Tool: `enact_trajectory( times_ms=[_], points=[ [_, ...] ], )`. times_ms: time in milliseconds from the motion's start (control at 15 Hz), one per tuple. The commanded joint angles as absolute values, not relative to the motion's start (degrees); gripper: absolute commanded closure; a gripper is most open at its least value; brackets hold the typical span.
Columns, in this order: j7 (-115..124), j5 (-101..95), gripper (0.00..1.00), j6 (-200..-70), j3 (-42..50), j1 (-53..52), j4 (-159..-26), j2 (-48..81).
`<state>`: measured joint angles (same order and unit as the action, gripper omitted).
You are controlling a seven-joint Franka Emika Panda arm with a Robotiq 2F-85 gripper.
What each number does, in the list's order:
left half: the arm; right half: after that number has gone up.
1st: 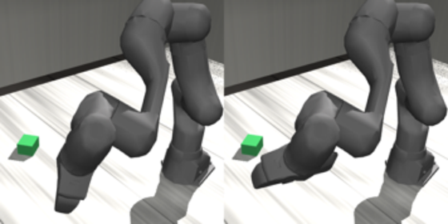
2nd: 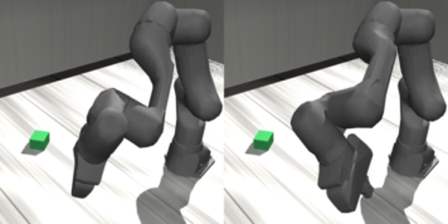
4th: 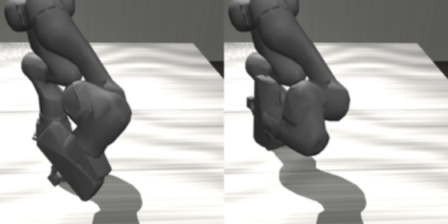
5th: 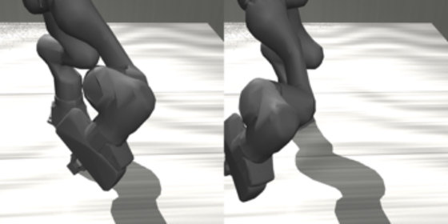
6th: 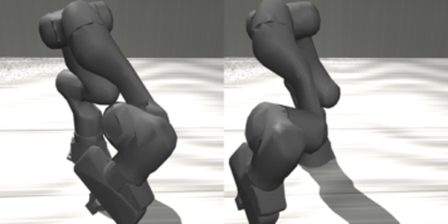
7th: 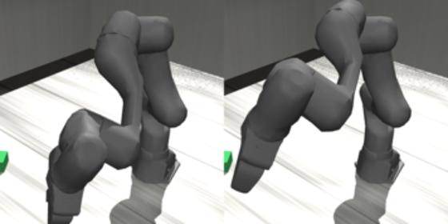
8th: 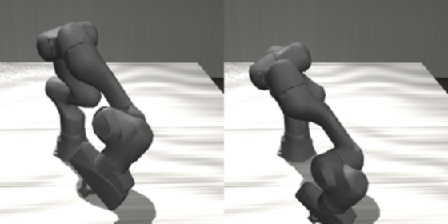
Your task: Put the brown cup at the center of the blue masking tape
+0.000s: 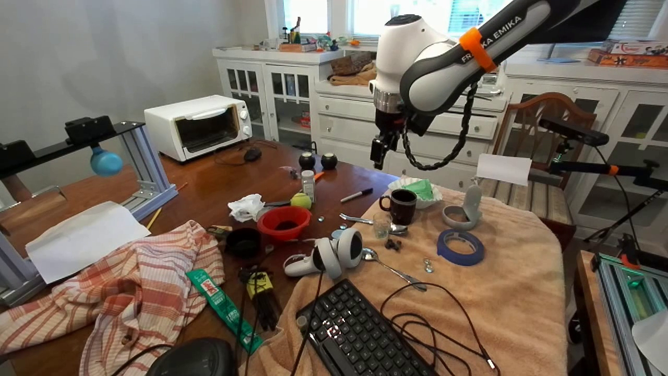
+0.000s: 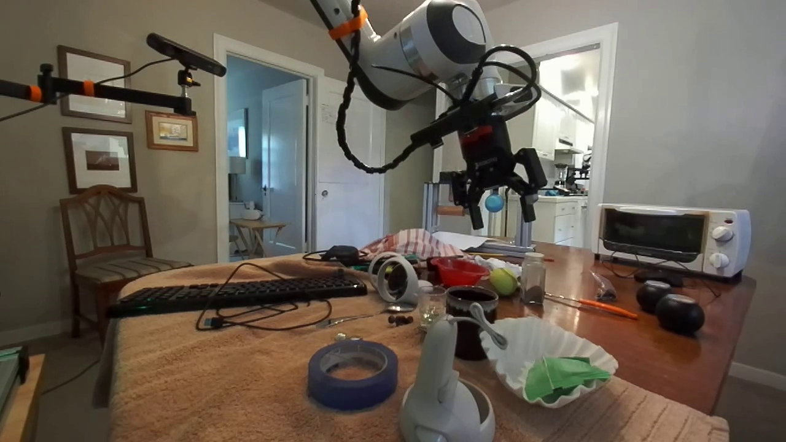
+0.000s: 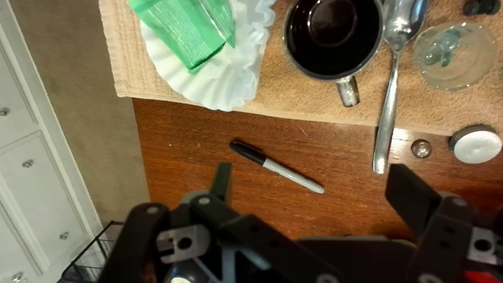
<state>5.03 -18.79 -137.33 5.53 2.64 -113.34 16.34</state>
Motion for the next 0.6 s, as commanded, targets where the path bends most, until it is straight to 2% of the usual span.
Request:
enact_trajectory(
  times_ms=[0,400,533],
  points=[
    [-3.1,-17.3,0.0,-134.8,5.0,3.5,-113.4,16.8],
    [-15.6,-11.6,0.0,-125.8,3.6,5.6,-112.0,18.1],
    [-13.5,-13.9,0.0,-128.9,4.5,5.0,-113.3,17.0]
  ],
)
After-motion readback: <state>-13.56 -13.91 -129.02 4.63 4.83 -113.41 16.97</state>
